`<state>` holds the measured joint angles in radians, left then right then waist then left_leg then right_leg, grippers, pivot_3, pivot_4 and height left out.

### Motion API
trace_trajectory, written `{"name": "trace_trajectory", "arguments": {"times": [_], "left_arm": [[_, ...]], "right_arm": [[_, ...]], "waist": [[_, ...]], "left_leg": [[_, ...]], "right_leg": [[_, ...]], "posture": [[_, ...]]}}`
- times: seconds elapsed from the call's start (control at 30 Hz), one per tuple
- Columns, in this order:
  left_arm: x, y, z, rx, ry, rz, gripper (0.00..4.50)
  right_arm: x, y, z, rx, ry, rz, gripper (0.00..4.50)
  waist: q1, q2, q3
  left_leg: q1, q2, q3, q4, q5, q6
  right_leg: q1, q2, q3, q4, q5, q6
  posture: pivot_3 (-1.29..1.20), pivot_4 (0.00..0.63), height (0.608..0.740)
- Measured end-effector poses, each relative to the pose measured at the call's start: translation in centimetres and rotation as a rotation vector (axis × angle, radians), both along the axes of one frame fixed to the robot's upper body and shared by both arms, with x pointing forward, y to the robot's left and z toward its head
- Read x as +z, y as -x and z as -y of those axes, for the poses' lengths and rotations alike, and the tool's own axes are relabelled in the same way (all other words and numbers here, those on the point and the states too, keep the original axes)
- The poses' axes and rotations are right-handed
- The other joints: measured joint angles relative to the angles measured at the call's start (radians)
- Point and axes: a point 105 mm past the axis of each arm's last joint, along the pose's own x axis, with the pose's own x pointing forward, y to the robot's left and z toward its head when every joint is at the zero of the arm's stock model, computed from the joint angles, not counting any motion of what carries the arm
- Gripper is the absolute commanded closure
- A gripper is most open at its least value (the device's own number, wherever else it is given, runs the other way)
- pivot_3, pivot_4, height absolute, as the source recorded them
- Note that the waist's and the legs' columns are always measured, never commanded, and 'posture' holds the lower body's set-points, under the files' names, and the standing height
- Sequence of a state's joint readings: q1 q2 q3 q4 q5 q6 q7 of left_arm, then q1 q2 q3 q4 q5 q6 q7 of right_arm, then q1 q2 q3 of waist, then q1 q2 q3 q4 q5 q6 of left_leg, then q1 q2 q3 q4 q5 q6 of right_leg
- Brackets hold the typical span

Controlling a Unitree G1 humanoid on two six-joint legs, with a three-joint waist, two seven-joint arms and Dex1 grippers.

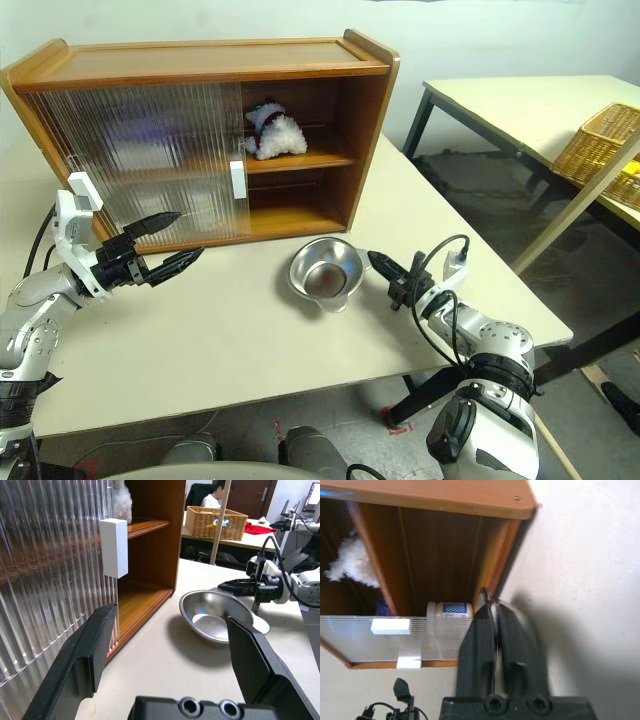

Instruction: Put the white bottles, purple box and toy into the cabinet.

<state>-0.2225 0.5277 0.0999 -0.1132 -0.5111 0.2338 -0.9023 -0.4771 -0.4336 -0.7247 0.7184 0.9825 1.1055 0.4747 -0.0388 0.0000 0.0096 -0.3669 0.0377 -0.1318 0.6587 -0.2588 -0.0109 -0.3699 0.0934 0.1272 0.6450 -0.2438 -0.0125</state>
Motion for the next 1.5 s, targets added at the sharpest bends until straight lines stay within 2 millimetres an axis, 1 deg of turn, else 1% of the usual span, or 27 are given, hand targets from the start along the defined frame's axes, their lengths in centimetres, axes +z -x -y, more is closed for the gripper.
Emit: {"name": "trace_trajectory", "arguments": {"times": [0.5, 0.93, 1.03, 1.17, 1.33, 1.4, 1.5], "left_arm": [[0.0, 0.0, -0.1, 0.002, -0.004, 0.001, 0.00], [0.1, 0.0, -0.1, 0.001, -0.005, 0.004, 0.00], [0.1, 0.0, -0.1, -0.001, -0.006, 0.004, 0.00], [0.2, -0.1, 0.0, -0.002, -0.007, 0.006, 0.00], [0.2, -0.1, 0.0, -0.003, -0.007, 0.007, 0.00], [0.2, -0.1, 0.0, -0.003, -0.008, 0.007, 0.00], [0.2, -0.1, 0.0, -0.003, -0.008, 0.007, 0.00]], "right_arm": [[-0.3, -0.3, 0.3, -0.014, -0.020, -0.006, 4.47], [-0.1, -0.7, 0.0, -0.022, -0.062, -0.001, 4.47], [0.2, -1.1, -0.4, -0.025, -0.087, 0.008, 4.47], [0.7, -1.7, -1.9, -0.004, -0.121, 0.022, 4.47], [2.7, -3.2, -4.3, 0.027, -0.180, 0.081, 4.47], [3.3, -3.6, -4.8, 0.022, -0.198, 0.098, 4.47], [3.5, -4.2, -5.2, 0.006, -0.200, 0.102, 4.47]], "waist": [[0.001, 0.000, 0.000], [0.001, 0.000, 0.000], [0.001, 0.000, 0.000], [0.000, 0.000, 0.000], [-0.001, 0.001, 0.000], [-0.001, 0.001, 0.000], [0.005, 0.001, 0.000]], "left_leg": [[0.000, 0.000, 0.000, 0.000, 0.000, 0.000], [0.000, 0.000, 0.000, 0.000, 0.000, 0.000], [0.000, 0.001, 0.000, -0.001, 0.000, 0.000], [0.000, 0.001, 0.000, -0.001, 0.000, 0.000], [0.000, 0.001, 0.000, -0.001, 0.000, 0.000], [0.000, 0.001, -0.001, -0.001, 0.000, 0.000], [-0.002, 0.001, -0.002, -0.001, -0.001, 0.001]], "right_leg": [[0.000, 0.000, 0.000, 0.000, 0.000, 0.000], [0.000, 0.000, 0.000, 0.000, 0.000, 0.000], [0.000, 0.000, 0.000, 0.000, 0.000, 0.000], [-0.001, 0.000, 0.000, 0.000, 0.000, 0.000], [-0.001, 0.001, 0.000, 0.000, 0.000, 0.000], [-0.002, 0.001, 0.000, 0.000, 0.000, 0.000], [-0.002, 0.000, 0.000, 0.000, 0.000, -0.001]], "posture": [[-0.05, 0.000, 0.740], [-0.05, 0.000, 0.740], [-0.05, 0.000, 0.740], [-0.05, 0.000, 0.740], [-0.05, 0.000, 0.740], [-0.05, 0.000, 0.740], [-0.05, 0.000, 0.740]]}}
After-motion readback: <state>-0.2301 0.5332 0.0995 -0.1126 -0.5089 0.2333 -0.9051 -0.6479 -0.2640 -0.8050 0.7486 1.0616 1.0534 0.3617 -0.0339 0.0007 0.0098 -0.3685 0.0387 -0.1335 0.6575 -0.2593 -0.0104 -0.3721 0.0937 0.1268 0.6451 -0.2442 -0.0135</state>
